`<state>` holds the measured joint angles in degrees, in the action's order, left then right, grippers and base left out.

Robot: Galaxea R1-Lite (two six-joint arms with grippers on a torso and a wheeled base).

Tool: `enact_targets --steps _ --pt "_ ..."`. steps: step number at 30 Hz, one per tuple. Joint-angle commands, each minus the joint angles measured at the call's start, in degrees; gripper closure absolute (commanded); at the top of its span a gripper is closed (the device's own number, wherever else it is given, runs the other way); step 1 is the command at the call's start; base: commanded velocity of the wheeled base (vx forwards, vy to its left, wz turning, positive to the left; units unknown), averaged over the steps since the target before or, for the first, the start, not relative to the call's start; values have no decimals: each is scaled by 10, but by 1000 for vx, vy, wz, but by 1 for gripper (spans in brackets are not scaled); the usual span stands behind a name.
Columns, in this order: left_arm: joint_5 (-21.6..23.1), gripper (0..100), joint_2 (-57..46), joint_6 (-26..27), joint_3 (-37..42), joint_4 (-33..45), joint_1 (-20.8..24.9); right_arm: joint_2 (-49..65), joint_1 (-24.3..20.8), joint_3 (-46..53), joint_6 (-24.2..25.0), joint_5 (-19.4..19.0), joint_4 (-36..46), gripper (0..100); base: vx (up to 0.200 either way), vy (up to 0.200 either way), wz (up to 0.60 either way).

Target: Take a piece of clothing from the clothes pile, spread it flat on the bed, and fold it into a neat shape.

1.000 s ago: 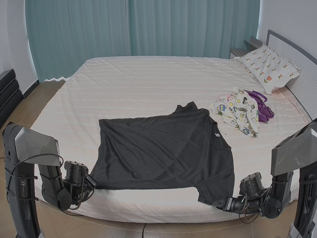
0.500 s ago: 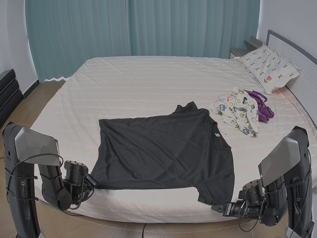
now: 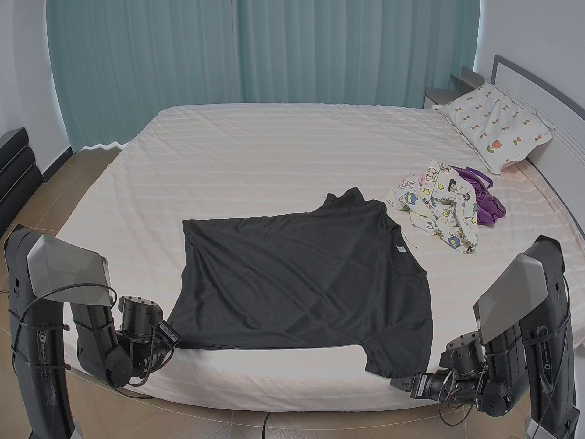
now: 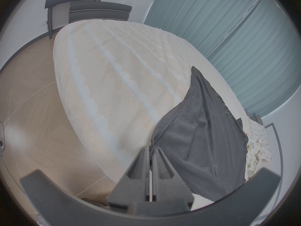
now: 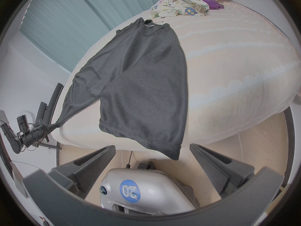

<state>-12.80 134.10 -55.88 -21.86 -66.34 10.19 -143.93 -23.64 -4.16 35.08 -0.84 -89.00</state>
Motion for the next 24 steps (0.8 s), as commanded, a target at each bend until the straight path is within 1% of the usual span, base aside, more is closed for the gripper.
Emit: enact_targets --steps 1,6,7,15,20,22,24 --pt "0 100 1 0 0 0 0 -6 0 -9 0 0 -6 0 0 0 0" --pt "0 100 1 -1 -1 0 0 -10 0 -17 1 2 -6 0 0 0 0" --pt "0 100 1 -1 -1 0 0 -10 -1 -17 1 2 -6 100 0 0 0" --pt "0 100 1 0 0 0 0 -12 0 -20 -3 8 -6 100 0 0 0" --pt "1 100 1 0 -1 0 -1 12 11 6 -9 13 -6 100 0 0 0" --pt "2 100 -2 -1 -1 0 -3 37 18 25 -13 5 -6 100 0 0 0" --pt "10 100 -6 -1 0 -3 -7 65 40 42 -34 -23 -6 100 0 0 0"
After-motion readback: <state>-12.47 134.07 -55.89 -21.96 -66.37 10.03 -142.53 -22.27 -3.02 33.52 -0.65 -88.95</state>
